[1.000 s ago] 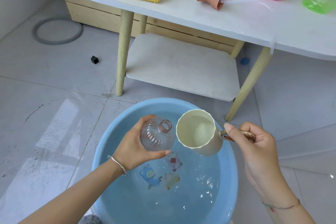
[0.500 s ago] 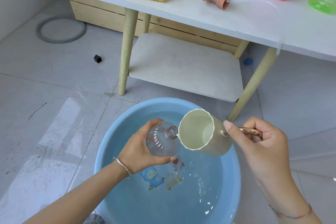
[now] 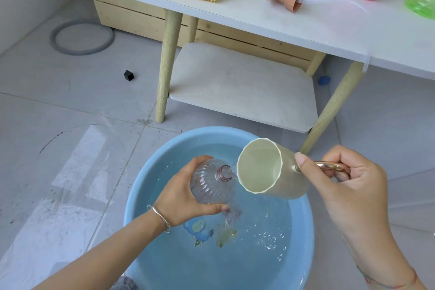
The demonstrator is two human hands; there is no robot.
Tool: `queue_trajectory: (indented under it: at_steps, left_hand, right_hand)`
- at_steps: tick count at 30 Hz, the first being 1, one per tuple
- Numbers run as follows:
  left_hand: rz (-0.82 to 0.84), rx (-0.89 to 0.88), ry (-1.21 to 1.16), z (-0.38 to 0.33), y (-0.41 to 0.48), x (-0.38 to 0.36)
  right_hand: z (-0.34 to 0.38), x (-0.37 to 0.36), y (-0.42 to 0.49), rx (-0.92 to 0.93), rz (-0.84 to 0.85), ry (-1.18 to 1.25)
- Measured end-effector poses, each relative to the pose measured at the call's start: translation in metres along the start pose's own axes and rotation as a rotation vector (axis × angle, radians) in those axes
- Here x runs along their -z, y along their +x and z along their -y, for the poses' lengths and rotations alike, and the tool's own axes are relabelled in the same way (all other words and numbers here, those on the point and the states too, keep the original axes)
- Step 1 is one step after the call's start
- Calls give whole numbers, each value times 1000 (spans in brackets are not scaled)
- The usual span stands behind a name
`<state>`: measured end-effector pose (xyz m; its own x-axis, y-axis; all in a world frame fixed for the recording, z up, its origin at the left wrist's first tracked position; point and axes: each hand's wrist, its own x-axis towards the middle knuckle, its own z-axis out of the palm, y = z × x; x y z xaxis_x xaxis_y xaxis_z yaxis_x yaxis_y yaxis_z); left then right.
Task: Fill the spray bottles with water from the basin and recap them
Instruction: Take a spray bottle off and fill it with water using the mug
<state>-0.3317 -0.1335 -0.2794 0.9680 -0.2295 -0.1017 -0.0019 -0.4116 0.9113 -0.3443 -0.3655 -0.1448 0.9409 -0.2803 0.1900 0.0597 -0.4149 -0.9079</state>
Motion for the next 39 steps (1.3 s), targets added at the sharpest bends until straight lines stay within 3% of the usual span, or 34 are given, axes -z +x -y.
queue_trajectory:
  at_steps: [39]
  left_hand:
    - [27, 20, -7, -2, -1, -7]
  right_hand:
    - [3, -6, 2, 334, 35, -205]
